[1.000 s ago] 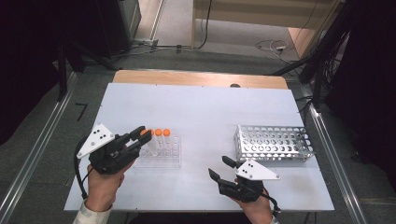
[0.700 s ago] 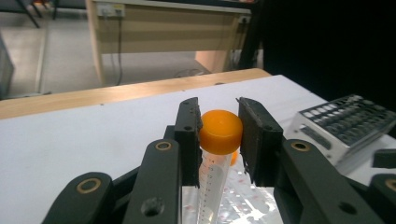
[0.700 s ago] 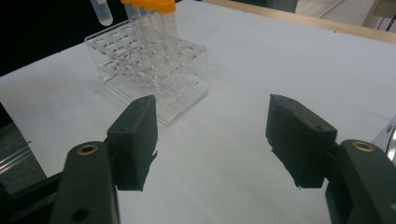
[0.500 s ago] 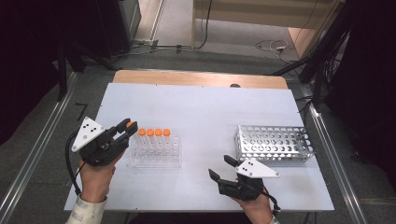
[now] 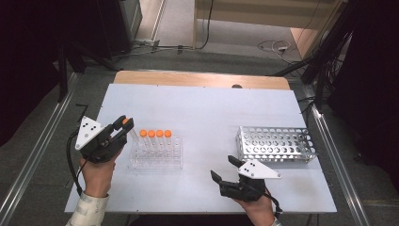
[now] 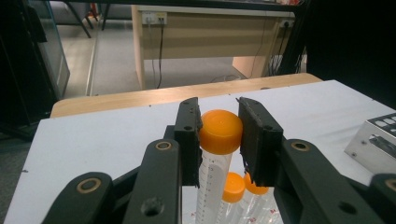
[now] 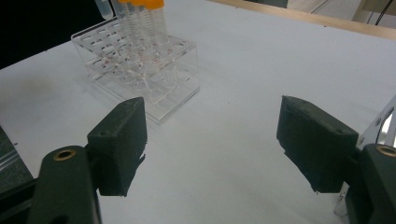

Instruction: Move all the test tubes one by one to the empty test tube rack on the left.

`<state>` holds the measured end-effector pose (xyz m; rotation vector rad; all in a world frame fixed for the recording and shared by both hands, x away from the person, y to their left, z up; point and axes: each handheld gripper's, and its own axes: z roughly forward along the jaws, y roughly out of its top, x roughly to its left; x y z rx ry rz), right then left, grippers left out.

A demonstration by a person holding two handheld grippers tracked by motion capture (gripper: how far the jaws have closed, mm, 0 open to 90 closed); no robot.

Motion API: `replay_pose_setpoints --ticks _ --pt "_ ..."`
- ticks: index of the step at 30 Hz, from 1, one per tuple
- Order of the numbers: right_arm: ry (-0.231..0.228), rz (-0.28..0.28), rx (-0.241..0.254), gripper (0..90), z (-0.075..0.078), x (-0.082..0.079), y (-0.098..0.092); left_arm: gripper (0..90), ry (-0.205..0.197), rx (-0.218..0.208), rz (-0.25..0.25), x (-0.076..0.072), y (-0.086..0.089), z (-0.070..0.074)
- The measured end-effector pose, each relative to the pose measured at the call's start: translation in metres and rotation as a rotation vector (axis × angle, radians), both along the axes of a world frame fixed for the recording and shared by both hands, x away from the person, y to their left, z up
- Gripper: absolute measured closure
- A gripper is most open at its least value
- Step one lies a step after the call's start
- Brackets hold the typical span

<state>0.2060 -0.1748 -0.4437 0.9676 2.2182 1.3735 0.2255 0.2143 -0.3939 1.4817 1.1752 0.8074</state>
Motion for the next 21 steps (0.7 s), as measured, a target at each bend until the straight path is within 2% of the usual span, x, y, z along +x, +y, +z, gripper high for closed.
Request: replay_pose_setpoints --ticks 9,13,21 --pt "-0.003 -0.005 0.000 22.9 0.000 0.000 -0.001 69.5 0.009 0.022 -0.001 0.006 -0.004 -0.010" --pt "-0.002 -0.007 0.001 22.9 0.000 0.000 -0.001 69.5 0.009 0.040 0.002 0.008 -0.007 -0.014" --pt "-0.002 -0.006 -0.001 22.9 0.000 -0.001 -0.002 69.4 0.000 0.050 0.012 0.009 -0.010 -0.025"
